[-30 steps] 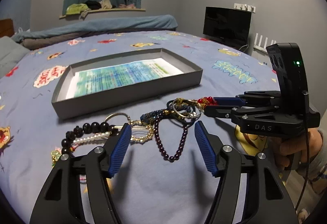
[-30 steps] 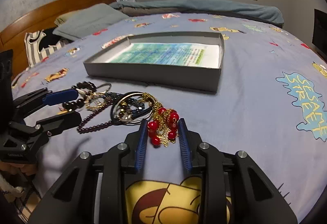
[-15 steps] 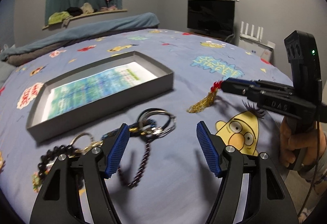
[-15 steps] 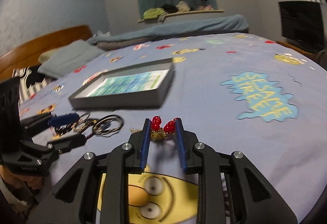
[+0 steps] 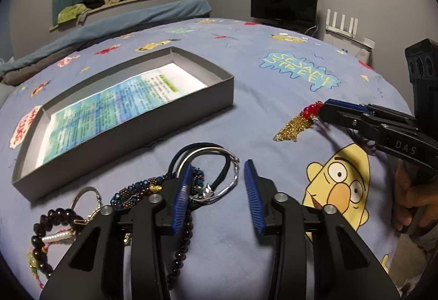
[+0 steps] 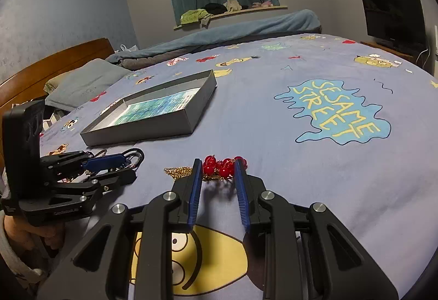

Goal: Organize jewelry
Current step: 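Grasp the red bead tassel earring with the right tool while the left tool grasps a dark ring, then carry both items over the grey box and open both tools to drop them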

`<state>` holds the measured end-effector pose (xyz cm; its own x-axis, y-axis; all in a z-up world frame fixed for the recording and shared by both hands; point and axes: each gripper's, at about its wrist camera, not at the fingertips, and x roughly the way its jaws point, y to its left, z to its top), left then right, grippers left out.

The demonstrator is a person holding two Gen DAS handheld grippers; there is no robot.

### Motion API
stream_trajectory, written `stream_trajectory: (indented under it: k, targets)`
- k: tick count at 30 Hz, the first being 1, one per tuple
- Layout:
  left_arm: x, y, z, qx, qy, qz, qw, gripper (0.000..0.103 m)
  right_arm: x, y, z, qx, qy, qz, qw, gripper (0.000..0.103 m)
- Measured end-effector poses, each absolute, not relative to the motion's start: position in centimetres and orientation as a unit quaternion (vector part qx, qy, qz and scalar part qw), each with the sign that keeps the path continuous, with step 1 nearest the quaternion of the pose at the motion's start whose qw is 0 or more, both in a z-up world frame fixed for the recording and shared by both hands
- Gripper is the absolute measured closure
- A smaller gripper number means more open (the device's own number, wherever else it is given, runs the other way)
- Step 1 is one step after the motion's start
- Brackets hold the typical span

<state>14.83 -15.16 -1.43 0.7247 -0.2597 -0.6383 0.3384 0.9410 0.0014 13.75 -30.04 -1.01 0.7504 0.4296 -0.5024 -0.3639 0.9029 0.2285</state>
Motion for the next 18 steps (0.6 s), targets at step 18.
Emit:
stream_trajectory:
  k: [18]
  targets:
    - [11.7,-11.0,1.0,-0.034,0.281,-0.195,0.939,0.098,13.5,-29.8,-0.7,0.058,0.279,0.216,0.934,0.079]
